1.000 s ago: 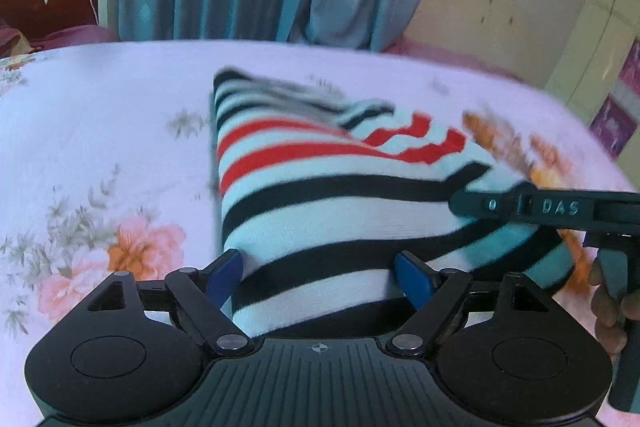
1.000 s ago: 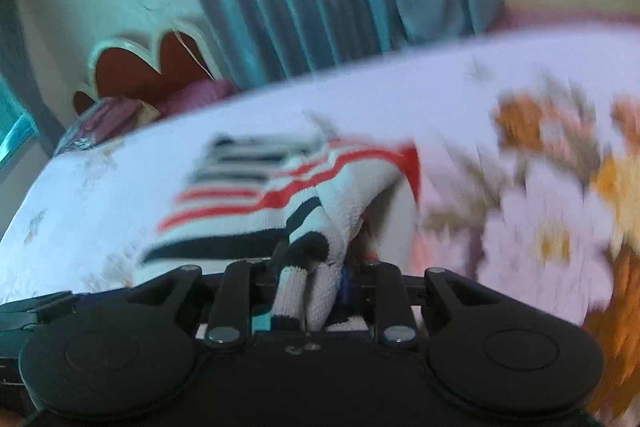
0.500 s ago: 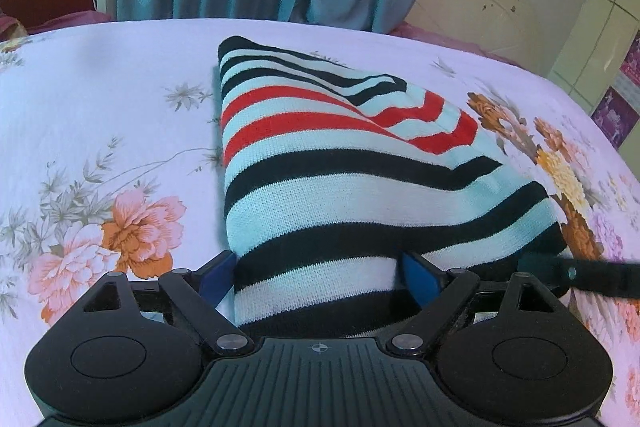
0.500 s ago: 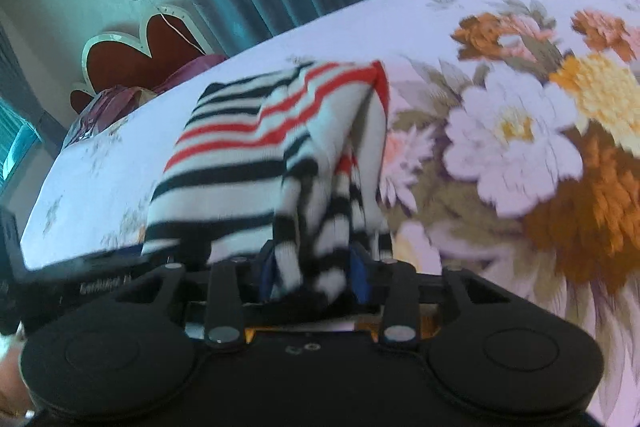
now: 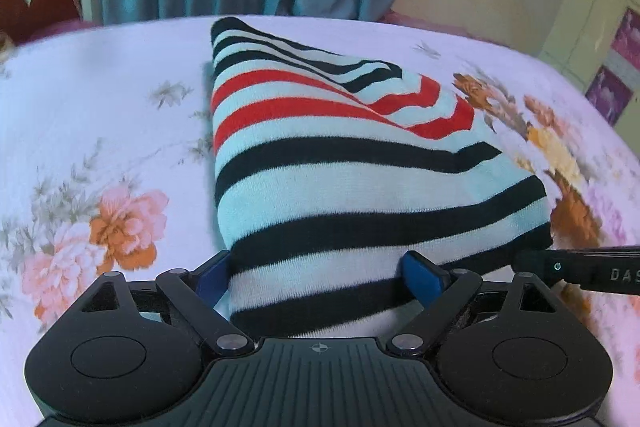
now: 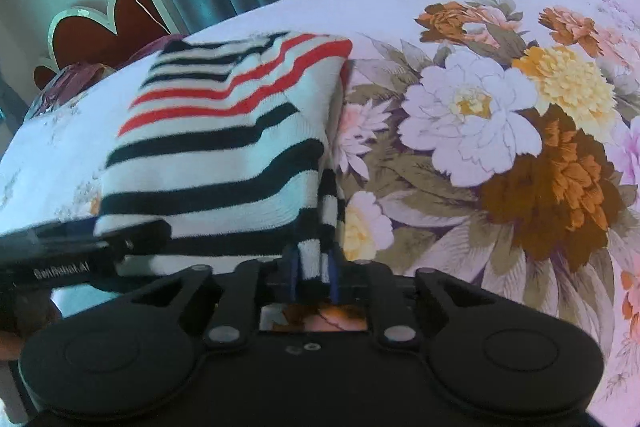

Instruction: Fold small clothes

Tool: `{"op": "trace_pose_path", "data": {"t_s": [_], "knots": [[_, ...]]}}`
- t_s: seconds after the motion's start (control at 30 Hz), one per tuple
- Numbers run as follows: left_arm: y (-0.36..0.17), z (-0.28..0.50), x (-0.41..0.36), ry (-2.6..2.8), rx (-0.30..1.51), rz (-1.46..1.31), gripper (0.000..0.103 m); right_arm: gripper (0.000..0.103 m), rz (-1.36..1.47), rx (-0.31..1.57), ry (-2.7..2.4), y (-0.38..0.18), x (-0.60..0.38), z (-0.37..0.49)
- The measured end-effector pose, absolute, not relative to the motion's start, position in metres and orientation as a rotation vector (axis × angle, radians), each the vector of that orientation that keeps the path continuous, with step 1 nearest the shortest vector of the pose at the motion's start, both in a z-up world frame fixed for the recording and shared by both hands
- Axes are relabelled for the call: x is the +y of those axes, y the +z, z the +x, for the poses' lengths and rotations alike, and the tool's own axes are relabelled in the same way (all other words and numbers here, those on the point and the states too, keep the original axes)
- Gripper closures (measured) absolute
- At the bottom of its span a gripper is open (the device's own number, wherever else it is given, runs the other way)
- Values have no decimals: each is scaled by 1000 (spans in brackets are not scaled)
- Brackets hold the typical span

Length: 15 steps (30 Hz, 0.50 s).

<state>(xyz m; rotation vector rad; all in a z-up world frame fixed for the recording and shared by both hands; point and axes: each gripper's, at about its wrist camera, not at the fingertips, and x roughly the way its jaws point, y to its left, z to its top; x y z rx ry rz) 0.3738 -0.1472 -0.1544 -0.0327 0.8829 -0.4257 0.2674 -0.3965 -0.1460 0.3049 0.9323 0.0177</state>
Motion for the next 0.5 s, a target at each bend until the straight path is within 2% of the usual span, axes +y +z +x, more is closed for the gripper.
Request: {"op": "trace_pose_path", "data": {"t_s": [0.13,0.5], "knots": [[-144,375,-145,-424,874,-22,14,57,343,890,33,-129,-404,268],[-109,396,-144,-414,830,-27,14,54,397,841,33,-111,-414,326]]}}
